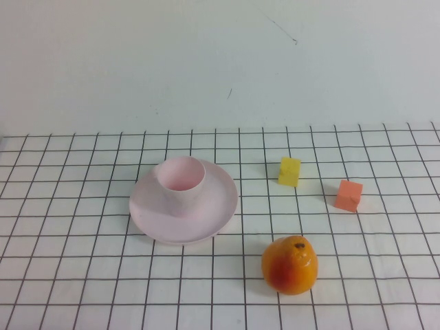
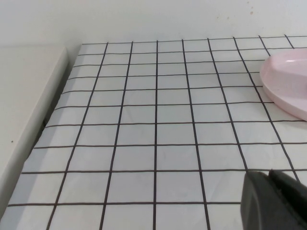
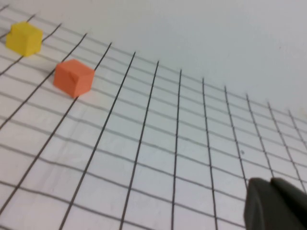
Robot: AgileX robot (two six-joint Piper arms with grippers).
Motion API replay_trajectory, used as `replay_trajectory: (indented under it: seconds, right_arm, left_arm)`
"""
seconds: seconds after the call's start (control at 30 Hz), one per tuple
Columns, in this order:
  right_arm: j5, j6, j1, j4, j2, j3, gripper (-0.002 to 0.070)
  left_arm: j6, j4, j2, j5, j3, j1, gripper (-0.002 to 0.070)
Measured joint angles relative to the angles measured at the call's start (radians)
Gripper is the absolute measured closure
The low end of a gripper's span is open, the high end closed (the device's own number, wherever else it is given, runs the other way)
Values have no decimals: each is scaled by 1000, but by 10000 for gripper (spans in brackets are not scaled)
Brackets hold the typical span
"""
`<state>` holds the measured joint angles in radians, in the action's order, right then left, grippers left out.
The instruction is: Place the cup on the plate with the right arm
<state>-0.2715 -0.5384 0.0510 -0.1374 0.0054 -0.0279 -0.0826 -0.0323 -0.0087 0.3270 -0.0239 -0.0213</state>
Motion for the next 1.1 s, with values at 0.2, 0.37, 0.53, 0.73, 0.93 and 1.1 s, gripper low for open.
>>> replay_trajectory:
  seconds: [0.2, 0.37, 0.53, 0.73, 0.93, 1.1]
  right_arm:
    - [-51, -8, 1, -2, -17, -1, 678]
    - [-59, -8, 1, -2, -17, -1, 678]
    - [-65, -8, 1, -5, -17, -1, 678]
    - [-66, -10, 1, -6, -17, -1, 678]
    - [-66, -10, 1, -6, -18, -1, 678]
    - [-66, -10, 1, -7, -18, -1, 678]
  left_arm:
    - [0, 0, 0, 0, 0, 0, 678]
    - [0, 0, 0, 0, 0, 0, 678]
    - [0, 0, 0, 0, 0, 0, 678]
    - [0, 0, 0, 0, 0, 0, 678]
    - [0, 0, 0, 0, 0, 0, 678]
    - [0, 0, 0, 0, 0, 0, 678]
